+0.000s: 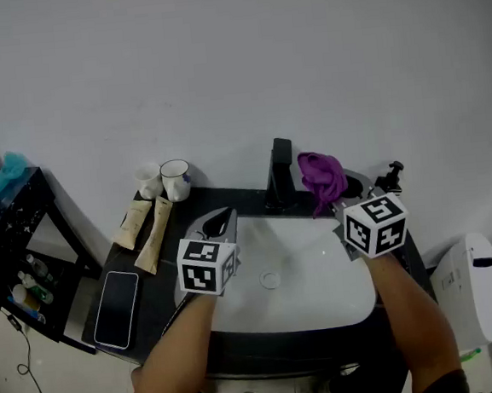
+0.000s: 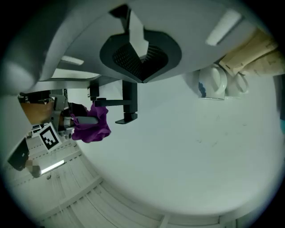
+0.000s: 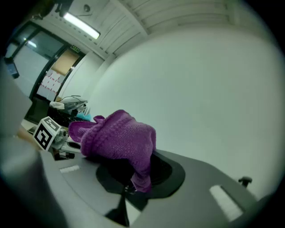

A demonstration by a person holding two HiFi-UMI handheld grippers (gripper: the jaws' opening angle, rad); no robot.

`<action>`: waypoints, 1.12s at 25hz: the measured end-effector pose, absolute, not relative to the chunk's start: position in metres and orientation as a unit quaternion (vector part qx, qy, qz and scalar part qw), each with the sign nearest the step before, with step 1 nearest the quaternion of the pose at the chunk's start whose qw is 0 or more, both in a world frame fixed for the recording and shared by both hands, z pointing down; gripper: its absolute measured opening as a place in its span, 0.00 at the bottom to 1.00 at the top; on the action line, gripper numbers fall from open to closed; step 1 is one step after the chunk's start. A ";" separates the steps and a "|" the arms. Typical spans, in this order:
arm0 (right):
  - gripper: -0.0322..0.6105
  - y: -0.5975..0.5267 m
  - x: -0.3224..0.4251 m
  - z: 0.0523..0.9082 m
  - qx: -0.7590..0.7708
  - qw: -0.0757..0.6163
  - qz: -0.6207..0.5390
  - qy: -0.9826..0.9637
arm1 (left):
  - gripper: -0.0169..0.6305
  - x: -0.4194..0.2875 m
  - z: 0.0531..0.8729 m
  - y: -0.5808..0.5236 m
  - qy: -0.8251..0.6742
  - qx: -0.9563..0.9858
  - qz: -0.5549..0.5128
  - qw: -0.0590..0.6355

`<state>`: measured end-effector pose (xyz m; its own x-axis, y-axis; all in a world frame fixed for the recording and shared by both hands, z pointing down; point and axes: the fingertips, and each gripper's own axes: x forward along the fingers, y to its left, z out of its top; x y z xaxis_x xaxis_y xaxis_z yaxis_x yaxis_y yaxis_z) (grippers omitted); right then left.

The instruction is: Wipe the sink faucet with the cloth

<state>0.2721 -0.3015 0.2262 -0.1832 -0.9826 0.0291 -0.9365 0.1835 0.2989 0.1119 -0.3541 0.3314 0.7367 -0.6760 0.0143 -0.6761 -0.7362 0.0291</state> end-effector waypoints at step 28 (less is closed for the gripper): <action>0.13 -0.415 0.238 0.217 0.481 0.518 -0.242 -0.664 | 0.05 0.106 0.323 -0.365 -0.354 0.933 -0.049 0.035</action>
